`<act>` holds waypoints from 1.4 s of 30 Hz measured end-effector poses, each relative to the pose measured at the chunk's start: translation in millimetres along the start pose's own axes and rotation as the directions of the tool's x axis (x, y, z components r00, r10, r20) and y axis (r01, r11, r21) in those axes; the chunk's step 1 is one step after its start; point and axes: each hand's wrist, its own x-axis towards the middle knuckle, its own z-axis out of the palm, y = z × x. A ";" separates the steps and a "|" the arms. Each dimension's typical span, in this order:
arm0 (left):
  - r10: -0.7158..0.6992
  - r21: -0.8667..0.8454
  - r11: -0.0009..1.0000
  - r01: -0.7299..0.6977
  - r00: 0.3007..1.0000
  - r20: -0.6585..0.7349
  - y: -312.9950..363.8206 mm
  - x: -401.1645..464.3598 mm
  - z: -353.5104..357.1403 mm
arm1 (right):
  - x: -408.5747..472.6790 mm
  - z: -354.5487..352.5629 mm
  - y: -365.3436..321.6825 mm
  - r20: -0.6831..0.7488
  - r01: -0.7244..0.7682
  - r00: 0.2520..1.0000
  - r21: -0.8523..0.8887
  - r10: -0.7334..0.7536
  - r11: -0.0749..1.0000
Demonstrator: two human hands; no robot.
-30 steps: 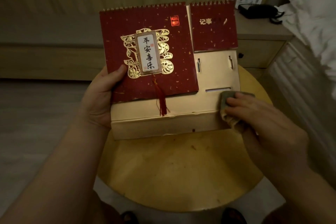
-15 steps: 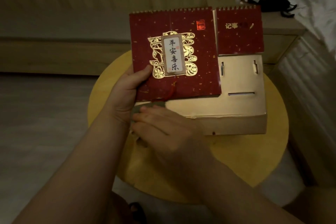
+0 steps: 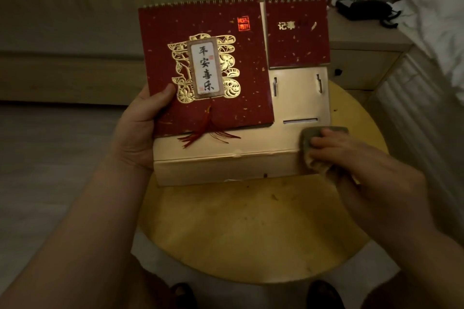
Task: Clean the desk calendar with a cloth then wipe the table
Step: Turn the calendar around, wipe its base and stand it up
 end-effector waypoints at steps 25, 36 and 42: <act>-0.027 0.022 0.999 0.028 1.000 -0.012 -12.4 5.9 17.1 | 35.0 95.1 -112.2 -0.057 0.357 0.934 0.239 -0.354 0.903; -0.044 0.033 0.999 0.043 0.999 0.023 -10.7 8.5 7.3 | 4.1 58.5 -58.4 0.040 0.335 0.938 0.161 -0.345 0.928; -0.027 0.031 0.999 0.028 0.999 -0.034 -6.4 10.9 1.2 | -26.7 4.8 17.9 0.138 0.316 0.939 0.014 -0.315 0.948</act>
